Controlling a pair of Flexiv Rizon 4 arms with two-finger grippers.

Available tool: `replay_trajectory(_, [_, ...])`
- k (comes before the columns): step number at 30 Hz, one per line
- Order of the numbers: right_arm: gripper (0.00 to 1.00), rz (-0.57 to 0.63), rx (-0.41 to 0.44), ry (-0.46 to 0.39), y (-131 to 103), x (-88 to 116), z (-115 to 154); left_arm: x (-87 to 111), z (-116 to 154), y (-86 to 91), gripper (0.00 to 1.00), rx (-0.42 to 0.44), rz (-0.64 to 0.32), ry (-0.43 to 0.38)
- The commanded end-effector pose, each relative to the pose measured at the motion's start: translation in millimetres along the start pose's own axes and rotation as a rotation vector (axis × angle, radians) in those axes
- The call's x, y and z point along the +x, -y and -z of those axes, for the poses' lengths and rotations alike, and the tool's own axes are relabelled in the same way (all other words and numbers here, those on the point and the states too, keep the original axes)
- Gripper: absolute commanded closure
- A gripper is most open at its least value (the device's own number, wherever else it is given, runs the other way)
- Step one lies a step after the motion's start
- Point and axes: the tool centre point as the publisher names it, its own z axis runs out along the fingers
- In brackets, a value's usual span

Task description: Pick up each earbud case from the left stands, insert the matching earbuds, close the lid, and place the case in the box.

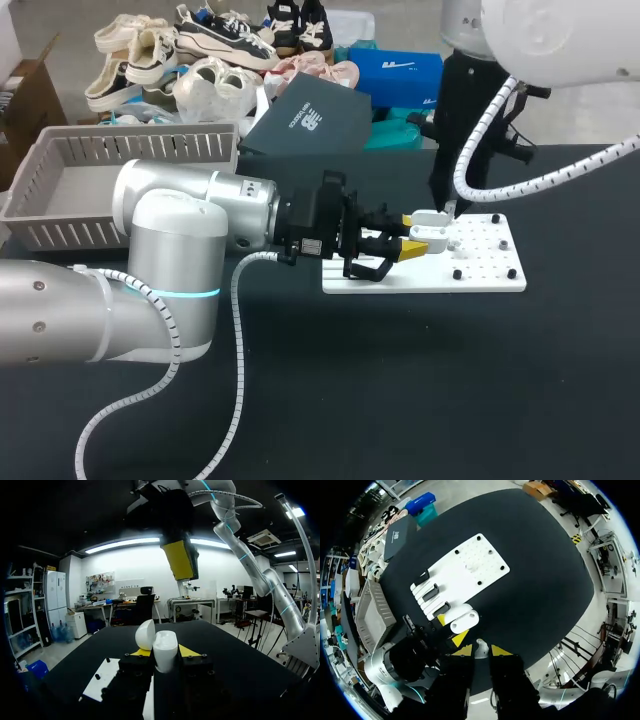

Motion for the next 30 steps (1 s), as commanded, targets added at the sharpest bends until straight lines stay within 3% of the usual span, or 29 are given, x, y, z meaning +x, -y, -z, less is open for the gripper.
replay_trajectory(1, [1.00, -0.007, -0.004, 0.041, -0.3, 7.4, -8.8, 0.8, -0.3, -0.5, 1.00, 0.000, -0.001, 0.002])
replay_trajectory(12, [1.00, -0.050, 0.018, 0.117, -4.1, -2.5, -26.4, 0.8, -0.3, -0.5, 1.00, 0.000, -0.001, 0.002])
replay_trajectory(30, [1.00, -0.086, 0.066, 0.193, -13.6, -11.2, -28.7, 0.8, -0.3, -0.5, 1.00, 0.000, -0.001, 0.002])
